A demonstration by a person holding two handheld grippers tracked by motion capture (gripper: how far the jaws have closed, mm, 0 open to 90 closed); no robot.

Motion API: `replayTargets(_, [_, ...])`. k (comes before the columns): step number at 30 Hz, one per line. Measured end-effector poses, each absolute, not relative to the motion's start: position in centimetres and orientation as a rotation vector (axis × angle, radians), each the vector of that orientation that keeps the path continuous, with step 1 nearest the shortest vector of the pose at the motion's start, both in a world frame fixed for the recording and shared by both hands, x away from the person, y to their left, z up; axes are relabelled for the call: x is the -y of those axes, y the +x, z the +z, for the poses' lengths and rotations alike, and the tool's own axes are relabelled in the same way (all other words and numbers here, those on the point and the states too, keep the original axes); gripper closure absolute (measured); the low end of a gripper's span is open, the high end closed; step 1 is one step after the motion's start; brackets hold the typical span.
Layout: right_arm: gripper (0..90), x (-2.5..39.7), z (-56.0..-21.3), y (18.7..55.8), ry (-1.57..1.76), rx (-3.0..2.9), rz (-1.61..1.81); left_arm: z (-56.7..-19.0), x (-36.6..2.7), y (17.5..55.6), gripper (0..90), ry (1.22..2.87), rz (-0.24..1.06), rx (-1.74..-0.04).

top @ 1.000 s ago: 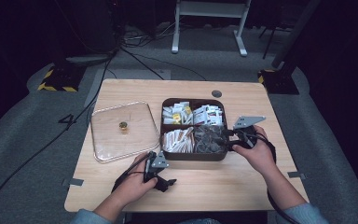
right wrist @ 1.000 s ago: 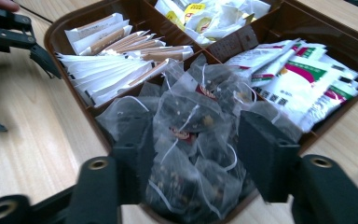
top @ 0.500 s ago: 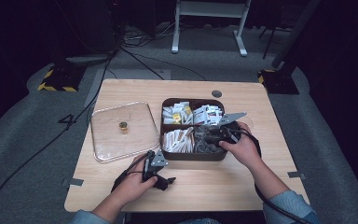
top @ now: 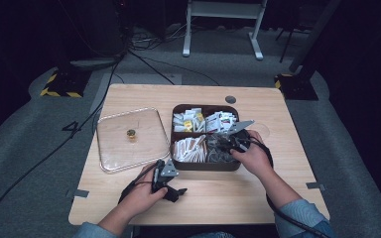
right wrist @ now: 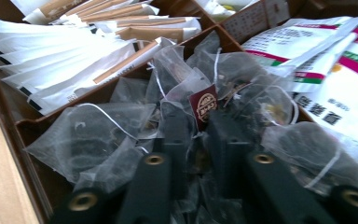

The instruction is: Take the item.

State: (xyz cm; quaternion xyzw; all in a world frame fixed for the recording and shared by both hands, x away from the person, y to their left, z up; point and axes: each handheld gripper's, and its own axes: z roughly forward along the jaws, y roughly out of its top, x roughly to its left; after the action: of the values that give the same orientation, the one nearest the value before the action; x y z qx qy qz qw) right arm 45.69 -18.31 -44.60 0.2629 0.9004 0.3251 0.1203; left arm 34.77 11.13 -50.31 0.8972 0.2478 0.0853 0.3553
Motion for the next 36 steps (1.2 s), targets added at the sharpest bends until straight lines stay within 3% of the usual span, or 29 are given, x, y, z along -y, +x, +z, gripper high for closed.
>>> replayTargets(4, [82.1, 18.4, -44.4, 45.5, 0.769, -2.612, 0.971, -50.3, -11.1, 34.8, 10.8, 2.317, 0.220, -0.639])
replayTargets(5, [89.6, 18.5, -44.3, 45.5, 0.768, -2.606, 0.980, -50.3, -11.1, 34.8, 10.8, 2.318, 0.220, -0.640])
replayTargets(6, [90.0, 18.6, -44.2, 45.4, 0.762, -2.604, 1.000, -50.3, -11.1, 34.8, 10.8, 2.318, 0.220, -0.640])
replayTargets(36, [90.0, 21.9, -38.6, 44.9, 0.837, -2.444, 1.331, -50.3, -11.1, 34.8, 10.8, 2.317, 0.220, -0.641])
